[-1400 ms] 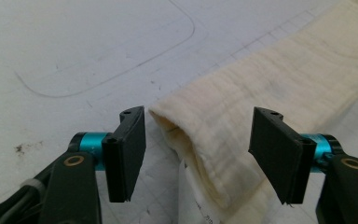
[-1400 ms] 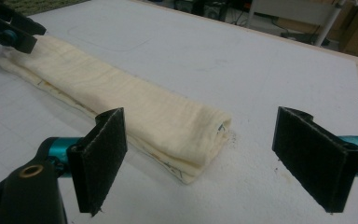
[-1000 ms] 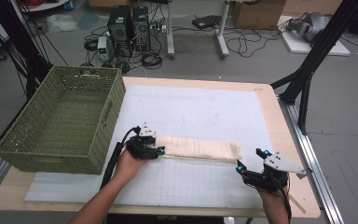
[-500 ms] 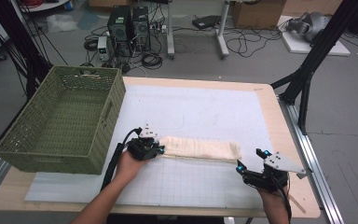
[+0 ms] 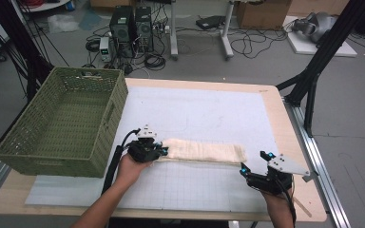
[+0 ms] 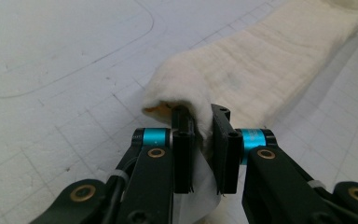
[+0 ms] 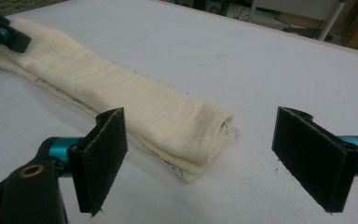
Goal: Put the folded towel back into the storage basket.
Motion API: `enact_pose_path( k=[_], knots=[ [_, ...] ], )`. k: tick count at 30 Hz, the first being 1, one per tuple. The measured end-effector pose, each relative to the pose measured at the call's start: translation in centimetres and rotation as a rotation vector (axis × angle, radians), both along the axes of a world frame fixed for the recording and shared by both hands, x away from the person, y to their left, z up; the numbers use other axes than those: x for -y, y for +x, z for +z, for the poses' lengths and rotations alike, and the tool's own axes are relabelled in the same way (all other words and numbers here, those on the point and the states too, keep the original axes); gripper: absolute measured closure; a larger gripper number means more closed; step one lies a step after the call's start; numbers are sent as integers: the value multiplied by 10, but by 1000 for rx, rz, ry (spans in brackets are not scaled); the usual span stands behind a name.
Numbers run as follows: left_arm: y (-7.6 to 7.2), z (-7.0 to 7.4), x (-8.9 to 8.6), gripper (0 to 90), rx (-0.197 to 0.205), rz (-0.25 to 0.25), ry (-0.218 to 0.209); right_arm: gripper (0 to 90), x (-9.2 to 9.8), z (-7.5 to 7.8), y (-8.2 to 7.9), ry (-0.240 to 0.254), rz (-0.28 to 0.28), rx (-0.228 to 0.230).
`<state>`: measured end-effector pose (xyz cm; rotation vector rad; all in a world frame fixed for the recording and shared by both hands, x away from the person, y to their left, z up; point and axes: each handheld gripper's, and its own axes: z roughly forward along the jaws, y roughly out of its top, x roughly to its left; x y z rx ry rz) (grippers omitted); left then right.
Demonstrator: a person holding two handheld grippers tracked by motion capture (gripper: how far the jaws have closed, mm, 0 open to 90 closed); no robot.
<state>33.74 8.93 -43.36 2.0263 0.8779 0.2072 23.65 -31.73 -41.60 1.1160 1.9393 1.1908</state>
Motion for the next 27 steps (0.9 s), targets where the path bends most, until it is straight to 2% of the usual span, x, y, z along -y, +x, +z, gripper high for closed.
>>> enact_pose_path(
  k=[5, 13, 14, 19, 24, 25, 27],
  knots=[
    [-4, 4, -2, 797, 14, -17, -31, 167, 0, -1, 5, 12, -16, -12],
    [-6, 5, -5, 796, 27, -18, -57, 167, -2, -3, 14, 4, -39, -28],
    [-6, 5, -6, 796, 30, -21, -55, 167, -2, -3, 16, 11, -45, -41],
    [-7, 3, -8, 796, 26, -16, -66, 167, 1, -4, 25, 18, -71, -49],
    [-8, 4, -9, 796, 29, -18, -68, 167, -7, -11, 43, 4, -72, -113],
    [-8, 4, -9, 796, 29, -18, -68, 167, -7, -11, 43, 4, -72, -113],
    [-8, 5, -9, 795, 30, -17, -69, 167, -10, -18, 54, -8, -69, -153]
  ],
)
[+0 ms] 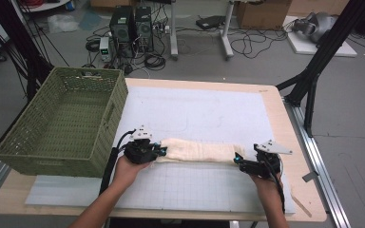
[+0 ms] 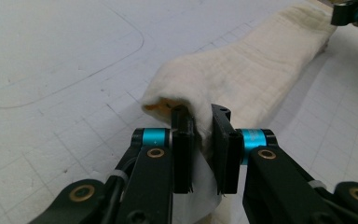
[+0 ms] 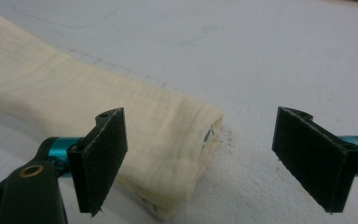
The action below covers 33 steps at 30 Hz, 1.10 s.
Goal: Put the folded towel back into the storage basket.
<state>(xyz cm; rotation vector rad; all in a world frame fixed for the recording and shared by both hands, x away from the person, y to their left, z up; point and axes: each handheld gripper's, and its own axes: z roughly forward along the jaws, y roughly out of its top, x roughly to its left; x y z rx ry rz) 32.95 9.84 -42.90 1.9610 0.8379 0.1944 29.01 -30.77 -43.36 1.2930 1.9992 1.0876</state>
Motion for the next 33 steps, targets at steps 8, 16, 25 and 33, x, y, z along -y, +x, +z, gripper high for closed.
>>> enact_pose_path(
  k=[8, 16, 25, 33],
  knots=[
    [-1, 0, 0, 792, 1, 5, -10, 206, -5, -12, 10, -2, 26, -95],
    [-2, -1, -1, 792, 8, 4, -6, 318, -5, -16, 10, -15, 47, -131],
    [-4, -3, 0, 792, 19, -2, 2, 610, -5, -16, 8, 34, 73, -172],
    [-6, -2, -1, 792, 31, -5, 1, 779, -7, -15, 7, 60, 111, -188]
  ],
)
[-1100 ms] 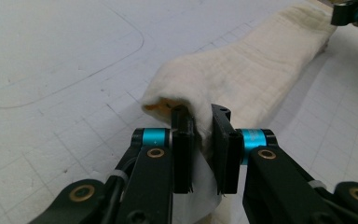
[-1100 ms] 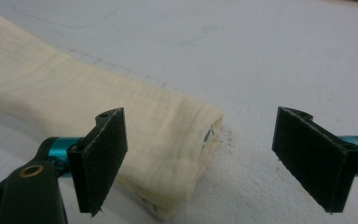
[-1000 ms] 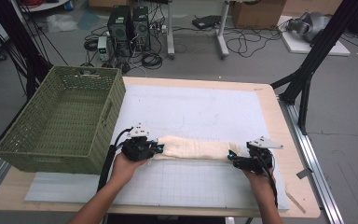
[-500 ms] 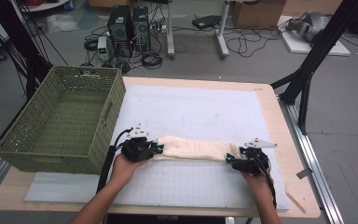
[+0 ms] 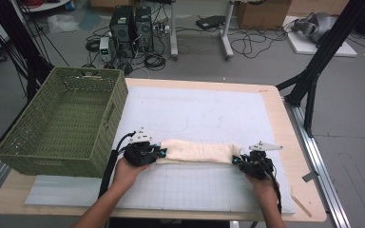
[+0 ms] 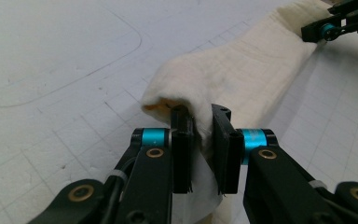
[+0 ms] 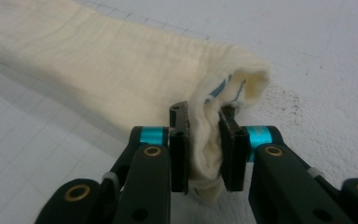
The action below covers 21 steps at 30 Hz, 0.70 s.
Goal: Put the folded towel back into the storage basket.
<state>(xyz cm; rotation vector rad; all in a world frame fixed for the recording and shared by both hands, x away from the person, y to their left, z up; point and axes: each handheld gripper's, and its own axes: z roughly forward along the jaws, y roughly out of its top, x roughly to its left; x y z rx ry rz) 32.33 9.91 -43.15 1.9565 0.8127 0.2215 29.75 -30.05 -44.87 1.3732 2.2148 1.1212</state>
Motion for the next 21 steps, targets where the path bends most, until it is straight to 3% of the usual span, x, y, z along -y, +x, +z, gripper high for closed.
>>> enact_pose_path(
  k=[3, 8, 21],
  knots=[
    [-1, 1, -1, 792, 5, 0, -5, 800, 1, 1, 0, -1, 16, 9],
    [-3, 6, -5, 792, 17, 5, -39, 806, 4, 9, -4, 20, 44, 85],
    [-20, 24, -17, 796, 80, -8, -106, 807, 7, 23, -11, 57, 79, 207]
  ],
)
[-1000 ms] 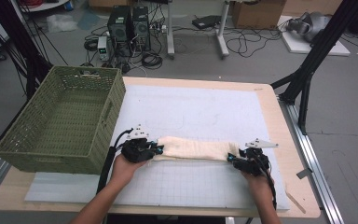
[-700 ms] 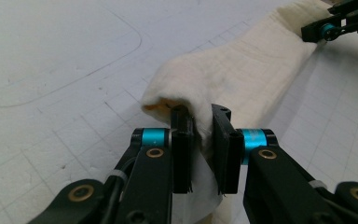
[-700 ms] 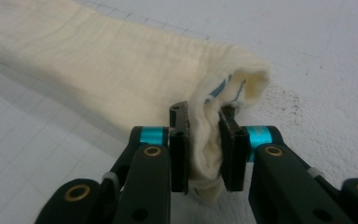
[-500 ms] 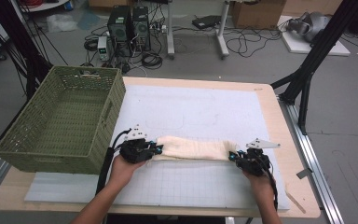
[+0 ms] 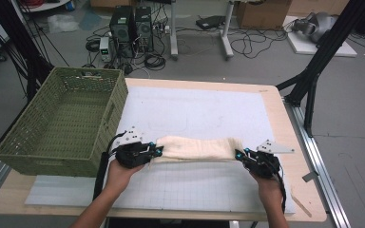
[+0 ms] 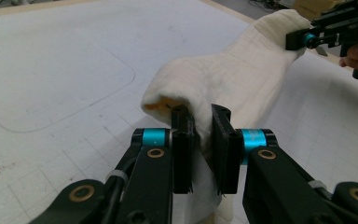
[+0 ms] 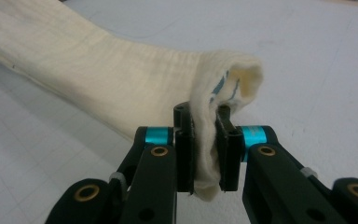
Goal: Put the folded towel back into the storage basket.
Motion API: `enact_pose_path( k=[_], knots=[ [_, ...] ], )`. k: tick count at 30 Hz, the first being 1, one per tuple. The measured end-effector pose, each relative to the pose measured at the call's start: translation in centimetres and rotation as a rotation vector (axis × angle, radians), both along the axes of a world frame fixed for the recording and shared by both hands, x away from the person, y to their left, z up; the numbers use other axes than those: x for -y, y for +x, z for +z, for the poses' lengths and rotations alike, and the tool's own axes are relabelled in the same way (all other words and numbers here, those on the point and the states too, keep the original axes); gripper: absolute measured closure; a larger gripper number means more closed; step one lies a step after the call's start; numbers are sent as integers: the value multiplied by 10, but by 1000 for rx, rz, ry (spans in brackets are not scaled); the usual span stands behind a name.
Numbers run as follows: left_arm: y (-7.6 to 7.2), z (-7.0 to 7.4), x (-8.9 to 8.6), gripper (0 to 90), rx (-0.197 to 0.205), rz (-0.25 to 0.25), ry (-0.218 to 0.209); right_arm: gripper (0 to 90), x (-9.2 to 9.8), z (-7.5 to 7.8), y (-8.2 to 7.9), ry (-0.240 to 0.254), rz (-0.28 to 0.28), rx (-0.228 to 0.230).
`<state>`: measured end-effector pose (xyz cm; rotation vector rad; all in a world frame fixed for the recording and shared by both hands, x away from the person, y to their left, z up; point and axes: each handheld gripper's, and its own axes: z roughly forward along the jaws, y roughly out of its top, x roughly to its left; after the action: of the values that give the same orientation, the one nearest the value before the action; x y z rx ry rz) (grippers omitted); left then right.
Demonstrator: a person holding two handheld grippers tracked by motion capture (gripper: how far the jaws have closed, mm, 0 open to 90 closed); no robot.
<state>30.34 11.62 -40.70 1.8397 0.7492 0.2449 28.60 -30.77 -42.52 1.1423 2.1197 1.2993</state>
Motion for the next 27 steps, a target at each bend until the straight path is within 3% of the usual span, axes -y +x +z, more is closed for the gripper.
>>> enact_pose_path(
  k=[7, 18, 27],
  knots=[
    [-9, 12, -7, 797, 44, -9, -34, 810, -2, 11, -2, 10, 19, 77],
    [-25, 32, -24, 797, 114, 10, -60, 809, -12, 25, 1, 27, 83, 122],
    [-39, 48, -41, 797, 179, 31, -70, 809, -28, 44, 17, 44, 133, 164]
  ],
)
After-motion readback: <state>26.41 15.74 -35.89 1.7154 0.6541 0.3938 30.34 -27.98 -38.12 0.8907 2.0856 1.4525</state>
